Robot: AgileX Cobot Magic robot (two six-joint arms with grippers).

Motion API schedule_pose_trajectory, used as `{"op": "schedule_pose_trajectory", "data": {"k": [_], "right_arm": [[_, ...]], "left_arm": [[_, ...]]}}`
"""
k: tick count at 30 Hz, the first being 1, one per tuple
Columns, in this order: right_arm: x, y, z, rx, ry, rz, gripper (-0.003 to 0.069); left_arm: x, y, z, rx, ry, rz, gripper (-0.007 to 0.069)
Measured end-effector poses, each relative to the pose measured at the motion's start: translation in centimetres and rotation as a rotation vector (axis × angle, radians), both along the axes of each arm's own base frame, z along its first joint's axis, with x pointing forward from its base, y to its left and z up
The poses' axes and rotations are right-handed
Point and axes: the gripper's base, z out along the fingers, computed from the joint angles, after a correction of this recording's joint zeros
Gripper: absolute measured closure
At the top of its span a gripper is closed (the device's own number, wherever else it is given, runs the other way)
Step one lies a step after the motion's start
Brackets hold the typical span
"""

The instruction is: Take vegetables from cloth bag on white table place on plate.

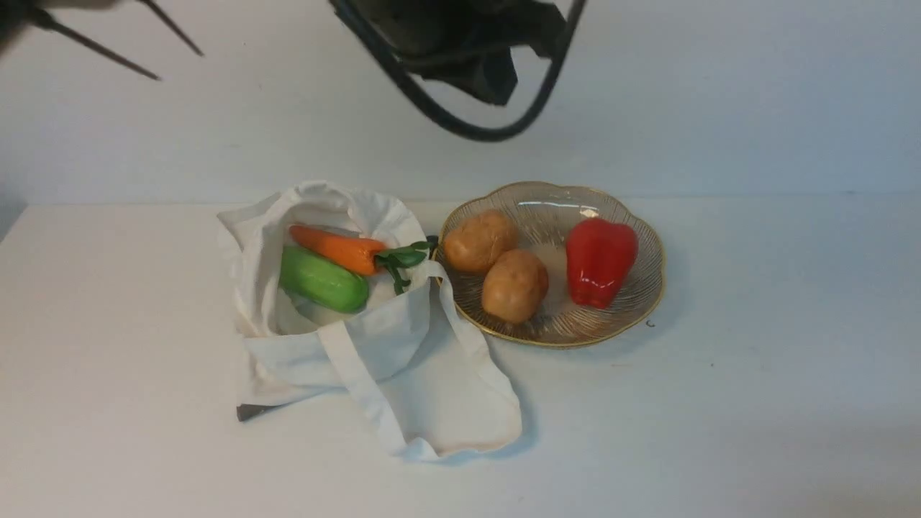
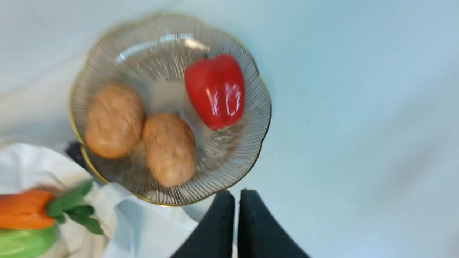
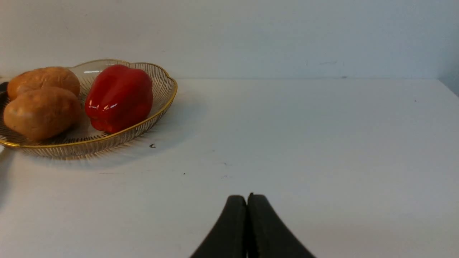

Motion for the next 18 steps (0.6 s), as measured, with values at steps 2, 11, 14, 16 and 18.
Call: {"op": "schedule_pose_trajectory", "data": {"k": [2, 11, 14, 16, 18], "right_arm": [[0.0, 0.0, 0.0, 0.001, 0.0, 0.0, 0.0673], [0.0, 0.0, 0.0, 0.001, 0.0, 0.0, 0.0673], [0.0, 0.0, 0.0, 0.001, 0.0, 0.0, 0.0673], [0.0, 0.0, 0.0, 0.001, 0.0, 0.0, 0.0673], [0.0, 0.0, 0.0, 0.001, 0.0, 0.0, 0.0673]], "left_arm": [[-2.1, 1.1, 2.5, -0.029, -0.053, -0.005, 0.0629], [-5.1, 2.6, 5.5, -0.073, -0.128, -0.026, 0.0629], [-5.6, 2.9, 5.8, -0.071, -0.142, -0.044, 0.0629], [-6.2, 3.1, 6.0, -0.078, -0.141, -0.055, 0.0629], [-7.1, 3.5, 6.1, -0.084, -0.136, -0.068, 0.0629]]}}
